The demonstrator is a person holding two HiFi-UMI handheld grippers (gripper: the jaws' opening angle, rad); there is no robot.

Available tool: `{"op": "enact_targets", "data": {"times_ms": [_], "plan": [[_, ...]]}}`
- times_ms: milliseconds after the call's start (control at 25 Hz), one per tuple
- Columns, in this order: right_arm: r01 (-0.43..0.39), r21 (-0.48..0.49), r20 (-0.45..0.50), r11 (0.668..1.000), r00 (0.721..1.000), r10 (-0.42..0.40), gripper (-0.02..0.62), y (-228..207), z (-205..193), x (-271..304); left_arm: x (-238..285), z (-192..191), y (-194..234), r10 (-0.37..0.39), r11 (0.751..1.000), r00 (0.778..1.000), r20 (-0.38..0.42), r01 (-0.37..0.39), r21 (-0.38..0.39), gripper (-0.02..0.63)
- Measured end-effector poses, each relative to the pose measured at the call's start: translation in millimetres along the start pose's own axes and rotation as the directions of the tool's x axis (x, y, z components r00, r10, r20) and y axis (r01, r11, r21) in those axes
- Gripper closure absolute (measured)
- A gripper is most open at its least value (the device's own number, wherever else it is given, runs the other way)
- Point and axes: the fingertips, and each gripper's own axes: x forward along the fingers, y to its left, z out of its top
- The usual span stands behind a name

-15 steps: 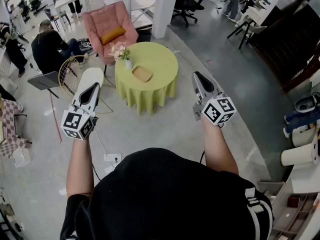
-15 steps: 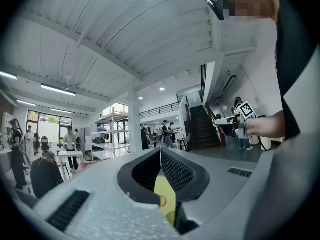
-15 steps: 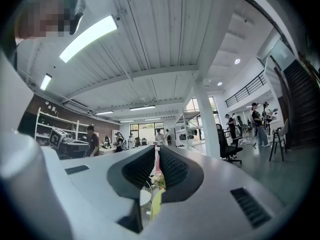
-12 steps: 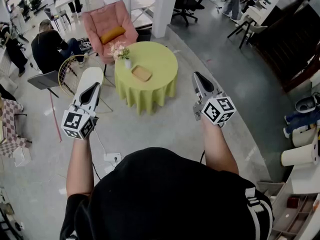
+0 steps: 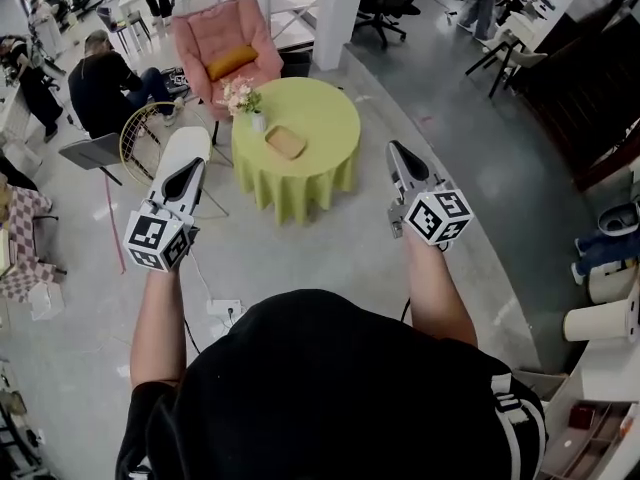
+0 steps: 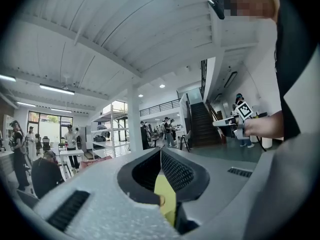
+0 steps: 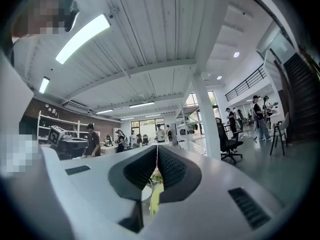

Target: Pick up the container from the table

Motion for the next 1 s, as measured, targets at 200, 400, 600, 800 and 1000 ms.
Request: {"op": "enact_targets", "data": {"times_ms": [200,400,600,800,1000], "plan": [[-0.001,-0.003,0.001,1.0,1.0,0.001,0.578,-17,-6,0,10,-3,-8,0.01,1.0,1.0,-0.012,-0.01,0.011,0.588],[-0.02,0.004,-0.003,1.0,1.0,0.02,0.575,-37,-10,-4,25,-1,-24,0.024,1.0,0.999,-0.023,-0.024,0.007,0.588],[-0.035,0.023,0.006,0.999,0.999,0.035,0.575,-60,-14,-8,35,-1,-38,0.043,0.999,0.999,-0.033,-0.043,0.01,0.588],[-0.051,0.04,0.001,0.998,0.999,0.051,0.577,-74,-24,-12,38,-5,-51,0.061,0.998,0.997,-0.041,-0.06,0.015,0.588],[-0.066,0.044,-0.001,0.997,0.998,0.066,0.575,-78,-25,-11,38,-4,-54,0.075,0.997,0.996,-0.049,-0.074,0.022,0.588]]}}
